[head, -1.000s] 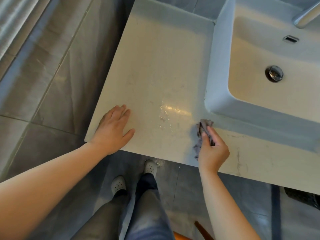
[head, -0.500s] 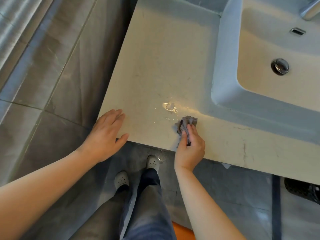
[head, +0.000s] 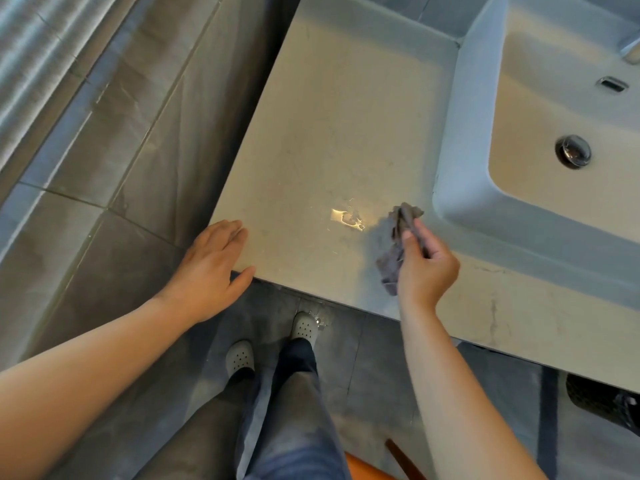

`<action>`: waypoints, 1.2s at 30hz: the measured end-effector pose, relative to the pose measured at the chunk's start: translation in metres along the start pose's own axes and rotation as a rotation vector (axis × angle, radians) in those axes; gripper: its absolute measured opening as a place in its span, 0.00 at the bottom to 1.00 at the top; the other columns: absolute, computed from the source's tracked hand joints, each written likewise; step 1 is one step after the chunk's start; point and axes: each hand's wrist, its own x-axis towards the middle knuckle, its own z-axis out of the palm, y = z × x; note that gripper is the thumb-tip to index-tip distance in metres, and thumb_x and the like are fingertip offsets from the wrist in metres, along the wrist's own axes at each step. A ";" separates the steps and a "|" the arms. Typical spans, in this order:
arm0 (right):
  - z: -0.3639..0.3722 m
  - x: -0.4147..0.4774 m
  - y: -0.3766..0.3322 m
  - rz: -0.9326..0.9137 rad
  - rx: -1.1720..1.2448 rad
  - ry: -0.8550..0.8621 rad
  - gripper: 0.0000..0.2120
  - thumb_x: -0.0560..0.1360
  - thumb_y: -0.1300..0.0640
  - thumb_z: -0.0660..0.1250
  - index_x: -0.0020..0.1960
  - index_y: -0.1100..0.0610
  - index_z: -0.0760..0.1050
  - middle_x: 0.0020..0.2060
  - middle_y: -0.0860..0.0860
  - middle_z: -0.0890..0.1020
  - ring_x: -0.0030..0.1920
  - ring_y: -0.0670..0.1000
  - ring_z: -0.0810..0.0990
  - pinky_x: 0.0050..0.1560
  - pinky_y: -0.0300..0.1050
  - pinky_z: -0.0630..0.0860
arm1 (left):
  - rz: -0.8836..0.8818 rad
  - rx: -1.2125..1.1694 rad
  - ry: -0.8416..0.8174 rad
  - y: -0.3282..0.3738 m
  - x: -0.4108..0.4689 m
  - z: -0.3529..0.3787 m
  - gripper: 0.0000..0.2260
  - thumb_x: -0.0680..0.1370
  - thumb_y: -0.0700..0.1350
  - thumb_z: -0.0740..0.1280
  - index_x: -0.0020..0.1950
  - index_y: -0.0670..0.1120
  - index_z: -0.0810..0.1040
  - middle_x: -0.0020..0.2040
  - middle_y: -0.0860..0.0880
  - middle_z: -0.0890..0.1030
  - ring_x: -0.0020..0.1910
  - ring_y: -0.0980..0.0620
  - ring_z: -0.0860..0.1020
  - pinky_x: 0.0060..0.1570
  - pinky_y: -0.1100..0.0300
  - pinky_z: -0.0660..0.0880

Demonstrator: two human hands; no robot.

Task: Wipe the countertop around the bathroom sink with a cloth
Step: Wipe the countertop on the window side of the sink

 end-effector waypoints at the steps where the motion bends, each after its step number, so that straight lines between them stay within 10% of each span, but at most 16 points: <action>1: -0.001 0.014 0.003 -0.005 -0.025 0.016 0.13 0.74 0.63 0.69 0.58 0.56 0.80 0.53 0.48 0.83 0.53 0.42 0.80 0.52 0.27 0.74 | -0.002 0.005 0.001 0.000 0.000 0.002 0.33 0.76 0.60 0.53 0.74 0.39 0.62 0.75 0.42 0.61 0.73 0.44 0.56 0.70 0.56 0.51; 24: 0.065 -0.041 0.027 -0.325 -0.292 -0.286 0.13 0.74 0.61 0.68 0.59 0.55 0.80 0.57 0.49 0.81 0.57 0.50 0.79 0.57 0.51 0.78 | -0.017 -0.049 0.020 -0.002 0.000 0.006 0.35 0.75 0.61 0.47 0.74 0.39 0.62 0.75 0.43 0.61 0.74 0.44 0.56 0.71 0.53 0.53; 29: 0.058 -0.060 -0.001 -0.019 -0.085 -0.492 0.13 0.73 0.63 0.70 0.58 0.55 0.80 0.55 0.47 0.82 0.55 0.40 0.79 0.58 0.32 0.74 | -0.025 -0.068 0.016 -0.003 -0.001 0.005 0.35 0.74 0.61 0.47 0.74 0.41 0.62 0.75 0.44 0.61 0.74 0.45 0.56 0.72 0.49 0.57; 36: 0.044 0.030 -0.019 -0.091 -0.051 -0.225 0.13 0.73 0.63 0.70 0.58 0.60 0.80 0.53 0.51 0.83 0.52 0.42 0.80 0.57 0.34 0.75 | -0.026 -0.065 0.017 -0.005 0.000 0.009 0.33 0.76 0.60 0.49 0.74 0.40 0.63 0.74 0.43 0.62 0.74 0.45 0.57 0.72 0.48 0.58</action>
